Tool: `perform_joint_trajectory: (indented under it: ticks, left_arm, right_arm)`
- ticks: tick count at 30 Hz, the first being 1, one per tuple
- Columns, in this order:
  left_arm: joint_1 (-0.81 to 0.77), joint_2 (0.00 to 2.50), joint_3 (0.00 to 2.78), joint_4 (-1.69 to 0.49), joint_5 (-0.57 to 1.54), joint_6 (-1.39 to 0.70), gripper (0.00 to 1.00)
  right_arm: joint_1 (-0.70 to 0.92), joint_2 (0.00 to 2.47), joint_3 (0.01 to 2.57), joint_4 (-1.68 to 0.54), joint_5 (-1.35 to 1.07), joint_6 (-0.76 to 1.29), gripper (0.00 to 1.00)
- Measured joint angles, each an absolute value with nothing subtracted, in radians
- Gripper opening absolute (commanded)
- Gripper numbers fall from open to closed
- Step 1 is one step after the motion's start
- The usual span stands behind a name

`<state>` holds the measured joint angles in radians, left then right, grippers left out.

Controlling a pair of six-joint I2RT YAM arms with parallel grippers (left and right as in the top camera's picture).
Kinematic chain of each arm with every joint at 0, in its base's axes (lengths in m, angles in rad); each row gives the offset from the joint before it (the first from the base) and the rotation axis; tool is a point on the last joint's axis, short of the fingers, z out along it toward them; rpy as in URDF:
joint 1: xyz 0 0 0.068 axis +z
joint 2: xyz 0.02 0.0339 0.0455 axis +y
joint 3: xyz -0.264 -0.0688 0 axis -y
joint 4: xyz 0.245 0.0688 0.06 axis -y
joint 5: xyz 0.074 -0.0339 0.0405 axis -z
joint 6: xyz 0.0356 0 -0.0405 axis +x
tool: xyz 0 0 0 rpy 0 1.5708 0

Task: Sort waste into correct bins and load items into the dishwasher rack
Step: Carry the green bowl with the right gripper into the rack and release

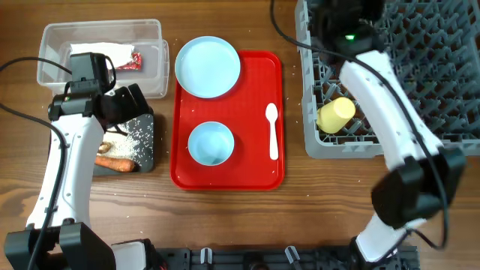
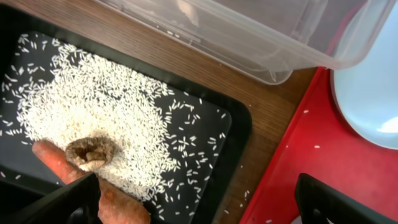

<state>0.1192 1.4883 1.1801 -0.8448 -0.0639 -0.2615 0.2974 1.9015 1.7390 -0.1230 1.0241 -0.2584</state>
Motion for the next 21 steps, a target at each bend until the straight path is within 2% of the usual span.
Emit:
perform_joint_trajectory:
  ticks: [2,7,12,21]
  left_arm:
    - [0.119,1.488,1.18,-0.843,-0.065,-0.262,1.0]
    - [0.119,1.488,1.18,-0.845,-0.066,-0.262,1.0]
    - [0.119,1.488,1.18,-0.845,-0.067,-0.262,1.0]
    - [0.119,1.488,1.18,-0.845,-0.067,-0.262,1.0]
  right_arm:
    - [0.297,1.98,1.738,-0.008,1.077,-0.431,0.04]
    - [0.297,2.122,1.738,0.105,1.113,-0.696,0.04]
    - [0.297,2.18,1.738,0.111,1.125,-0.784,0.04]
    - [0.287,2.245,1.738,0.113,1.127,-0.809,0.04]
